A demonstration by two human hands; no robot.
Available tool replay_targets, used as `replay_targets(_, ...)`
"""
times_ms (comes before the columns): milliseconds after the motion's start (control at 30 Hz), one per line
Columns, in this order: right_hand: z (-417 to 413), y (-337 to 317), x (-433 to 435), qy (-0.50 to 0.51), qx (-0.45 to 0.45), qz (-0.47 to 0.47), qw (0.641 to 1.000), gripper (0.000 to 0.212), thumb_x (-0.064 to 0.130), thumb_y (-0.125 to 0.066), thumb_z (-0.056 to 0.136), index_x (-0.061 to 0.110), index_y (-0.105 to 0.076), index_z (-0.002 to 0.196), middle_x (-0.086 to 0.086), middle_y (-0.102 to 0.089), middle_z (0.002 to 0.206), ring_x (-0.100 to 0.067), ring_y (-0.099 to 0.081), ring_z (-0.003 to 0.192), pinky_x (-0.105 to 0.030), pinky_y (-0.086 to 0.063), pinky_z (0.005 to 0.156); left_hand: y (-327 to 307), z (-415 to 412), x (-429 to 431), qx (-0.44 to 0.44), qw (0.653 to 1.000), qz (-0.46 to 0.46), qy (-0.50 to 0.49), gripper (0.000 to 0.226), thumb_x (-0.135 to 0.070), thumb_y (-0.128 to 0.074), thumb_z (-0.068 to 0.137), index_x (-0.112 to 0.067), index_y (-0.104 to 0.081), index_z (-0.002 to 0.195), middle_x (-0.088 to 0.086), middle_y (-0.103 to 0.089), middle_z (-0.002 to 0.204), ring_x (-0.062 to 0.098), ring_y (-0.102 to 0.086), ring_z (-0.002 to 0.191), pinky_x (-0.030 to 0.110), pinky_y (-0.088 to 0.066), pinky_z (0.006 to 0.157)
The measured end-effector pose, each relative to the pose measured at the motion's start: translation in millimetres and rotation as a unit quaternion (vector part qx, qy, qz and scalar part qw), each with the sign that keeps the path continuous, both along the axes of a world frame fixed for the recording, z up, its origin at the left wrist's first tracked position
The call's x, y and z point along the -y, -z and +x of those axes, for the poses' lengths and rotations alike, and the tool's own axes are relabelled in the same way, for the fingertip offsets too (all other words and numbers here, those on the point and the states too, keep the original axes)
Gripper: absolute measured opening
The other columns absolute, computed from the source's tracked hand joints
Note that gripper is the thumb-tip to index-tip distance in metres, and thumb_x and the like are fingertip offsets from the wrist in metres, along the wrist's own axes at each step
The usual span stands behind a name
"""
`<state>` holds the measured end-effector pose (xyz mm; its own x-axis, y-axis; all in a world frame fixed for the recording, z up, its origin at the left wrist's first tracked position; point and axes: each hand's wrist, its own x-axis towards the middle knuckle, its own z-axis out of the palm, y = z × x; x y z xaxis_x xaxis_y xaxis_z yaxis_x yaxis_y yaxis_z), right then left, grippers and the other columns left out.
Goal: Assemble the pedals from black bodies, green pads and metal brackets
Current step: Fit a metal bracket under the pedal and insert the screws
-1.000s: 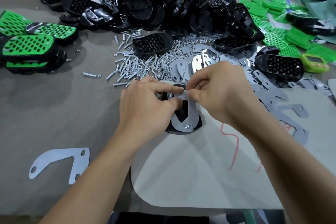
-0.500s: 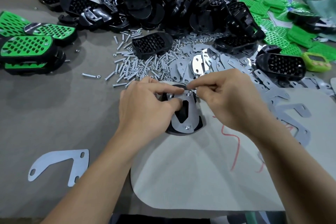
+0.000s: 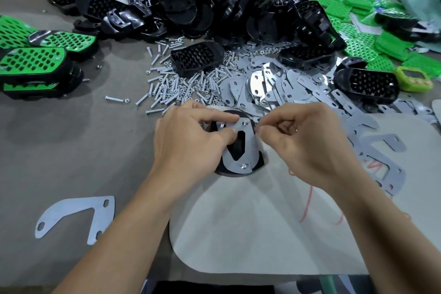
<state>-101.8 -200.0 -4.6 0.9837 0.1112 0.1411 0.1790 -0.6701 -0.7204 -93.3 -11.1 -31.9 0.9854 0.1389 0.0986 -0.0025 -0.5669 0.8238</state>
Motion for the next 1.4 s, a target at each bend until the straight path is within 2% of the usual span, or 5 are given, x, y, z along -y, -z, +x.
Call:
replay_targets(733, 6.1, -2.2, -0.1, -0.003, 0.018, 0.007, 1.000, 0.019, 0.040, -0.081, 0.079, 0.024, -0.073, 0.071, 0.007, -0.060, 0.066, -0.014, -0.048, 0.055, -0.034, -0.041, 0.052, 1.4, 0.3, -0.4, -0.001, 1.000, 0.003, -0.001, 0.031, -0.054, -0.074, 0.061, -0.074, -0.065, 0.084, -0.026, -0.057, 0.094, 0.010, -0.059, 0.093, 0.036, -0.049, 0.080)
replay_targets(867, 5.2, -7.2, -7.0, -0.039, 0.012, -0.048, 0.998, 0.008, 0.032, -0.081, 0.079, 0.030, -0.078, 0.085, 0.031, -0.056, 0.068, -0.002, -0.048, 0.060, -0.012, -0.033, 0.056, 0.9, 0.2, -0.1, -0.004, 1.000, 0.000, -0.002, 0.030, -0.057, -0.074, 0.060, -0.074, -0.065, 0.083, -0.022, -0.057, 0.091, 0.012, -0.059, 0.093, 0.039, -0.050, 0.083)
replay_targets(1000, 8.6, -5.8, -5.7, 0.001, 0.025, -0.027, 0.999, 0.016, 0.039, -0.078, 0.080, 0.027, -0.073, 0.071, 0.001, -0.057, 0.063, -0.012, -0.040, 0.053, -0.029, -0.032, 0.050, 0.1, 0.0, 0.1, -0.003, 1.000, 0.010, 0.000, 0.032, -0.056, -0.074, 0.060, -0.074, -0.064, 0.085, -0.027, -0.055, 0.094, 0.011, -0.058, 0.094, 0.039, -0.049, 0.084)
replay_targets(1167, 2.5, -8.7, -15.5, -0.004, 0.014, -0.042, 0.999, 0.009, 0.024, -0.077, 0.083, 0.032, -0.079, 0.087, 0.036, -0.051, 0.059, 0.004, -0.052, 0.060, -0.007, -0.036, 0.056, 2.5, 0.8, -0.4, 0.005, 1.000, 0.003, -0.007, 0.030, -0.057, -0.074, 0.058, -0.073, -0.066, 0.083, -0.022, -0.059, 0.090, 0.006, -0.060, 0.086, 0.032, -0.047, 0.074)
replay_targets(1400, 16.2, -20.0, -26.0, -0.037, -0.005, -0.139, 0.990, 0.012, 0.015, -0.068, 0.085, 0.024, -0.070, 0.078, 0.010, -0.061, 0.056, -0.002, -0.053, 0.055, -0.014, -0.039, 0.050, 1.5, 0.8, -0.4, 0.010, 1.000, 0.014, -0.007, 0.032, -0.058, -0.072, 0.059, -0.074, -0.064, 0.085, -0.027, -0.056, 0.091, 0.005, -0.056, 0.085, 0.031, -0.040, 0.071)
